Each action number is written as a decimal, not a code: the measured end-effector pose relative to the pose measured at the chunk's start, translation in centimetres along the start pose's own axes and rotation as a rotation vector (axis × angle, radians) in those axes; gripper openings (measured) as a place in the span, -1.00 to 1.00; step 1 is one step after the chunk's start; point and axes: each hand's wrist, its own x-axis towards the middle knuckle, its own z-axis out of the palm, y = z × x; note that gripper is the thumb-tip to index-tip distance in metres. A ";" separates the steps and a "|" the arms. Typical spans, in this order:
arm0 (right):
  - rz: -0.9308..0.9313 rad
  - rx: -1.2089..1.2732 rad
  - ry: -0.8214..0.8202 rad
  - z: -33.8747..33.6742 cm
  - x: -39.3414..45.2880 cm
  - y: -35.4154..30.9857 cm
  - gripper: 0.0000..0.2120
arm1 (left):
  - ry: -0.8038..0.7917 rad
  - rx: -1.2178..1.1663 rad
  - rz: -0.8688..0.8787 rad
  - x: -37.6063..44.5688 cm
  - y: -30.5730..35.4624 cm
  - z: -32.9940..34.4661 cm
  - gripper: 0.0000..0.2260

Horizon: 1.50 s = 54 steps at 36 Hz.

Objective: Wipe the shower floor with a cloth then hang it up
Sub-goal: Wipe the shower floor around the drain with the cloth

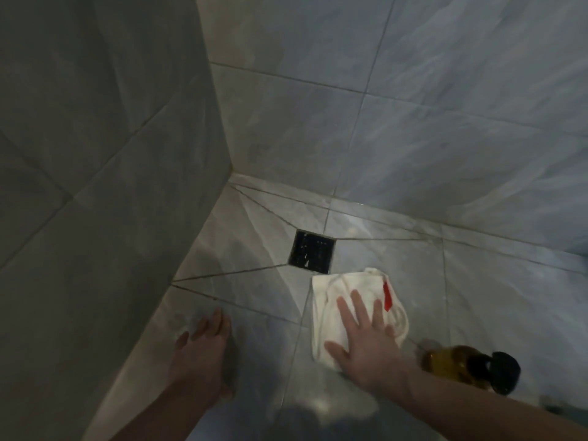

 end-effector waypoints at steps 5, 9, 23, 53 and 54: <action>0.044 0.075 0.066 -1.4 2.0 2.6 -0.12 | -0.018 0.032 0.000 0.0 0.3 -0.1 0.12; 0.163 0.131 0.126 -3.8 5.6 5.8 -0.13 | 0.003 0.048 0.000 0.1 0.3 0.0 0.03; 0.471 0.167 0.065 -5.4 7.1 4.7 -0.13 | -0.024 0.051 -0.021 0.5 0.5 -0.2 0.13; -0.081 0.246 -0.044 0.2 -0.1 -12.2 -0.16 | 0.125 -0.248 0.080 -1.1 -4.1 0.5 -0.13; -0.076 0.261 -0.060 -0.3 0.0 -12.7 -0.16 | 0.182 -0.298 0.063 -1.2 -4.6 0.5 -0.20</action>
